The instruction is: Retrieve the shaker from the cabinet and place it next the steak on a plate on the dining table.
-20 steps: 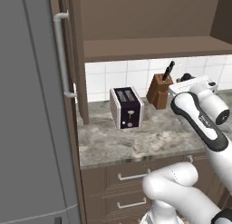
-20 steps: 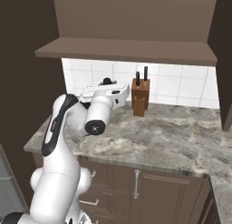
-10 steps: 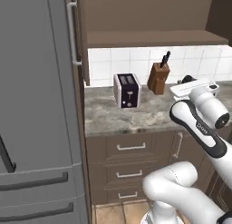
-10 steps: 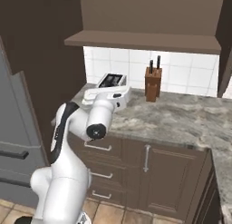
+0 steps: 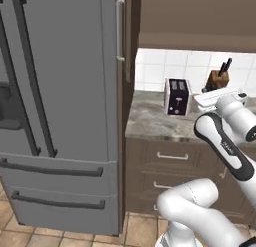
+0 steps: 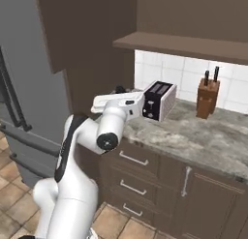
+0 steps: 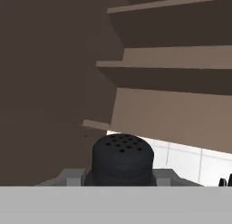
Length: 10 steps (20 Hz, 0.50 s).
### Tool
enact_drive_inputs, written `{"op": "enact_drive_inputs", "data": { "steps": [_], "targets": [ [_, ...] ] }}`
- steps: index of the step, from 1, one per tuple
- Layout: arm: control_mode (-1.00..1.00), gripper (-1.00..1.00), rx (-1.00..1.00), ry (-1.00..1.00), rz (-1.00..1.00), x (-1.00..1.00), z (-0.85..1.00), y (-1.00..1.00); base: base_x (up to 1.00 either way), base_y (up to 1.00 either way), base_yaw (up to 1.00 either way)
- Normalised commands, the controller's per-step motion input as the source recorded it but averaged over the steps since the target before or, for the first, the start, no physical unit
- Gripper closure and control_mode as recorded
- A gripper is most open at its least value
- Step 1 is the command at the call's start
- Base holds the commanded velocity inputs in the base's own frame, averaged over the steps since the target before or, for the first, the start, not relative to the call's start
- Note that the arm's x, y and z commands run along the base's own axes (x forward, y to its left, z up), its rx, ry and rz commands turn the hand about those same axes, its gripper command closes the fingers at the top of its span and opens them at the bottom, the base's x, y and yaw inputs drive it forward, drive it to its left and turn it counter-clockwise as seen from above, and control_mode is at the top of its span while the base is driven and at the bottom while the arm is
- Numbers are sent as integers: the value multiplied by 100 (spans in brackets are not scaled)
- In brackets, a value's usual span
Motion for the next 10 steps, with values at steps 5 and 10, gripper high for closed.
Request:
{"op": "enact_drive_inputs", "data": {
  "steps": [5,10],
  "targets": [
    [100,100,0,0,0,0,0,0,-30,0,58],
    [100,100,0,0,0,0,0,0,-27,0,71]
  ]
}}
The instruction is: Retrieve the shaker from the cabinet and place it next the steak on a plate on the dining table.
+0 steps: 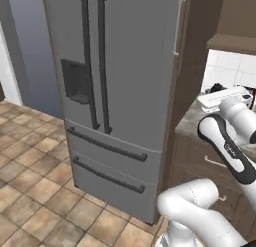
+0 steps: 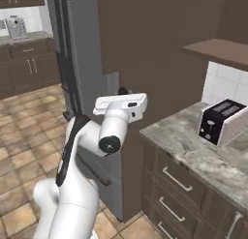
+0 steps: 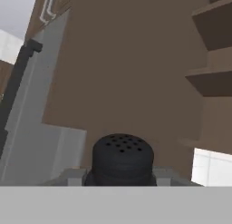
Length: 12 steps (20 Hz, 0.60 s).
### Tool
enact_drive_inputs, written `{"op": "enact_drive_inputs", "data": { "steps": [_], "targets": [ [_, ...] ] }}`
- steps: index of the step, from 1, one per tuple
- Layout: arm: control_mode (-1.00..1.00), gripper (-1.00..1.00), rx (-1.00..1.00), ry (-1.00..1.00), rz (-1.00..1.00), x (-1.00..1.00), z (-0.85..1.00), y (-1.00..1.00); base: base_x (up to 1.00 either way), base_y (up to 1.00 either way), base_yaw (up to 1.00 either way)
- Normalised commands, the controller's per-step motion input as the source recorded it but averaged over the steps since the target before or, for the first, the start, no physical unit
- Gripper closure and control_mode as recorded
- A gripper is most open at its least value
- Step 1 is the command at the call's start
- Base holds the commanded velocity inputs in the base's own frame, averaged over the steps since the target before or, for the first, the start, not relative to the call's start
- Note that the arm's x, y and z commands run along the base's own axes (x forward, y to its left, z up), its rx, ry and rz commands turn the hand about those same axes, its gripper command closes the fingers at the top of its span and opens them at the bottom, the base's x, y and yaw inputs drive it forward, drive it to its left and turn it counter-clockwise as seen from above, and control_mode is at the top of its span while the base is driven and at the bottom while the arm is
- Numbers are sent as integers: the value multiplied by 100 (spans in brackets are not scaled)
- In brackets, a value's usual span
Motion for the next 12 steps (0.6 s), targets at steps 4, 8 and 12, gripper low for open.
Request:
{"op": "enact_drive_inputs", "data": {
  "steps": [4,8,12],
  "targets": [
    [100,100,0,0,0,0,0,0,-26,0,77],
    [100,100,0,0,0,0,0,0,-20,1,75],
    [100,100,0,0,0,0,0,0,-12,11,69]
  ]
}}
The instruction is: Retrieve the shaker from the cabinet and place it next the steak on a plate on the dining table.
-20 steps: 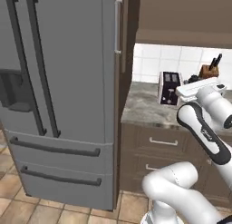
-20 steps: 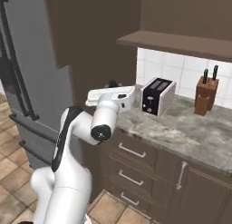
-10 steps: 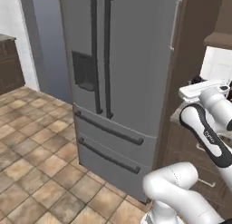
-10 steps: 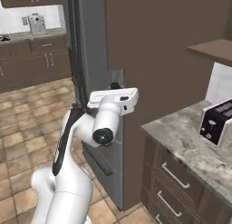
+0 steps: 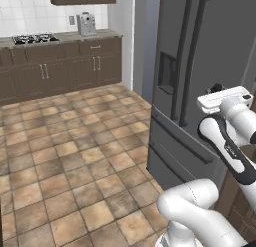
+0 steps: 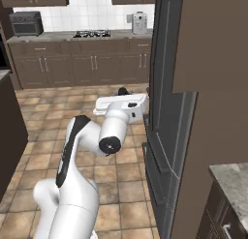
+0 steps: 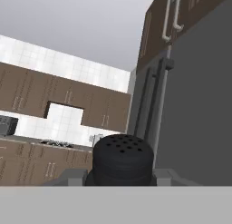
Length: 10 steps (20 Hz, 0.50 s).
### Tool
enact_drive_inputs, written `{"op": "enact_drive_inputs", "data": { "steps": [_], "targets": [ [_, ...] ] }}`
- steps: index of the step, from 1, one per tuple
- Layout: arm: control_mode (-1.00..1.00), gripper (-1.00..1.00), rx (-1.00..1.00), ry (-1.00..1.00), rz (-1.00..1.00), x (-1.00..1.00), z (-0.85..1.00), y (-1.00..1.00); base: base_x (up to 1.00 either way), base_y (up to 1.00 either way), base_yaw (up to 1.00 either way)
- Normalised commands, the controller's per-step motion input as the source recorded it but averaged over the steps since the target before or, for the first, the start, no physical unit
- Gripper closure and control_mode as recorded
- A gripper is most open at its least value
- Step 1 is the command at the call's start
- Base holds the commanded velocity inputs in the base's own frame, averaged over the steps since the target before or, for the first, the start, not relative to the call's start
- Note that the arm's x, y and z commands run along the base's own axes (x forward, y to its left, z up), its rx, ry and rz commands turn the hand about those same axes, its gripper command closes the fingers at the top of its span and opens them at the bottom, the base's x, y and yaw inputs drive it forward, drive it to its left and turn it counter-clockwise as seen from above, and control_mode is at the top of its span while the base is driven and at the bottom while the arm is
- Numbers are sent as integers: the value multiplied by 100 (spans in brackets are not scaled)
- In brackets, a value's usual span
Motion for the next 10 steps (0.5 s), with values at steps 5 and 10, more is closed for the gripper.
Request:
{"op": "enact_drive_inputs", "data": {
  "steps": [5,10],
  "targets": [
    [100,100,0,0,0,0,0,0,-3,17,66],
    [100,100,0,0,0,0,0,0,0,21,60]
  ]
}}
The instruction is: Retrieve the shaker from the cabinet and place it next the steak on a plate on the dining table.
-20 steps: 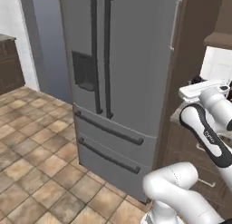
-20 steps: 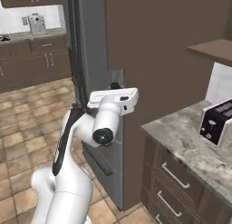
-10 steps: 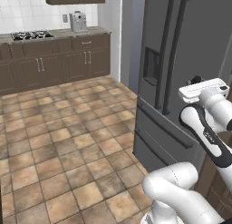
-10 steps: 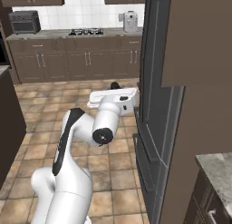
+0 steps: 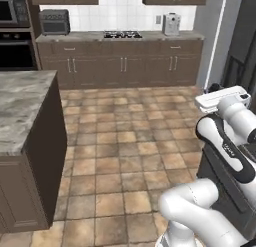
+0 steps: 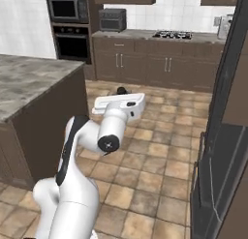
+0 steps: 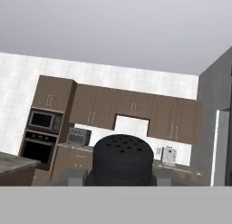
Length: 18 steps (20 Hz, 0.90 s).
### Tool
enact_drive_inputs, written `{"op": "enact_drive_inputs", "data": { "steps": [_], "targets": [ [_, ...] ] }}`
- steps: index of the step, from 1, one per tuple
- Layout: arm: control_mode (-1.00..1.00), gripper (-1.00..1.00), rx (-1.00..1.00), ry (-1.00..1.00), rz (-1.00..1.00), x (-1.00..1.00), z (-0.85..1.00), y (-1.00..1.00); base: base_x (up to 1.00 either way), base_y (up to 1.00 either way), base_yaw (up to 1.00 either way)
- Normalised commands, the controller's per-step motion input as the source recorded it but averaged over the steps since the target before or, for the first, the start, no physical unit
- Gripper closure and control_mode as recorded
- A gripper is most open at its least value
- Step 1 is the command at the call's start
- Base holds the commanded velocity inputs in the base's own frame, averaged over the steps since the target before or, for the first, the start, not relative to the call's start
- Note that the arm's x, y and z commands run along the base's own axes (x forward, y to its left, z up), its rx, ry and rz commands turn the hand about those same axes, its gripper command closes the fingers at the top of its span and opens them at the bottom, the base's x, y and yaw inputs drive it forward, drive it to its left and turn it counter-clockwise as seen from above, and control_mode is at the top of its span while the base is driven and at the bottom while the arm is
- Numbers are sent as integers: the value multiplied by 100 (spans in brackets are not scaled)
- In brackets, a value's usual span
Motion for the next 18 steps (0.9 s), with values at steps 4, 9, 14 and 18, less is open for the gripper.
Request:
{"op": "enact_drive_inputs", "data": {
  "steps": [4,9,14,18],
  "targets": [
    [100,100,0,0,0,0,0,0,0,29,48],
    [100,100,0,0,0,0,0,0,0,31,45],
    [100,100,0,0,0,0,0,0,0,32,45],
    [100,100,0,0,0,0,0,0,0,30,45]
  ]
}}
